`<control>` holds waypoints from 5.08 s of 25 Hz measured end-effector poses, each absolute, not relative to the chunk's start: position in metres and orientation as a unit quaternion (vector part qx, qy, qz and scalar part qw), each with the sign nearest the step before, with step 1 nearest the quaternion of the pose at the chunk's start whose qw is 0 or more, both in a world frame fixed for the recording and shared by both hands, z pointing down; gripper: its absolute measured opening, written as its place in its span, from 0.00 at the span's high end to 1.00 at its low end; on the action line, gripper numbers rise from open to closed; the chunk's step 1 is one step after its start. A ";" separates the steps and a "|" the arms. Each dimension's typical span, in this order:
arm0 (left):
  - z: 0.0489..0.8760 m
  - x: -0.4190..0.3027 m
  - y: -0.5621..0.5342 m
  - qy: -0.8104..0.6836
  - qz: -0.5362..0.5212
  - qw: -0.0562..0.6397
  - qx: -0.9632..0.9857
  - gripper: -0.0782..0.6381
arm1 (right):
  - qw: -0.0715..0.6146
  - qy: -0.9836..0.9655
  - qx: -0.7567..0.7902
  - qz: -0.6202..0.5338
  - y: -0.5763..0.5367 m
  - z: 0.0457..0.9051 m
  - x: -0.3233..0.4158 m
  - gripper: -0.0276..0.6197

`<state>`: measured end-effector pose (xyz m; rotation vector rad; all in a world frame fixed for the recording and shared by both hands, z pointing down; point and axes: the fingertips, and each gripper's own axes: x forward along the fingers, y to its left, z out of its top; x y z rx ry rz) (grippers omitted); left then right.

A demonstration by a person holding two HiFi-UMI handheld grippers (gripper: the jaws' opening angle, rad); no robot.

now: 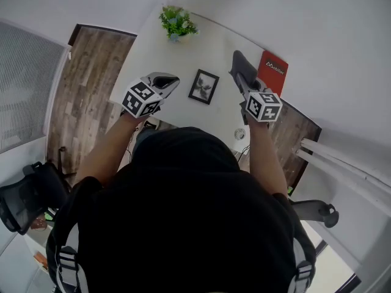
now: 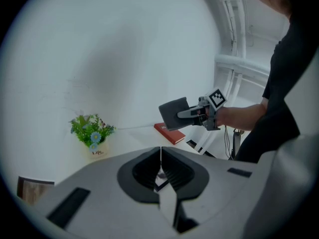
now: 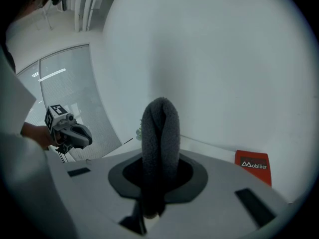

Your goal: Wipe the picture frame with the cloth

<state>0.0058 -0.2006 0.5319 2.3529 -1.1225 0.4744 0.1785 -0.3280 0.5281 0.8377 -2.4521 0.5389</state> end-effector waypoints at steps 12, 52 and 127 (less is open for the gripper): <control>0.592 0.024 -0.186 -0.404 0.184 0.276 0.853 0.87 | 0.317 -0.900 0.246 0.168 -0.339 0.589 0.139 0.88; 0.766 0.066 -0.174 -0.330 0.299 0.319 0.836 0.74 | 0.496 -0.861 0.100 0.048 -0.306 0.738 0.081 0.88; 0.787 0.073 -0.172 -0.336 0.323 0.266 0.844 0.70 | 0.526 -0.843 0.044 0.098 -0.260 0.699 0.128 0.88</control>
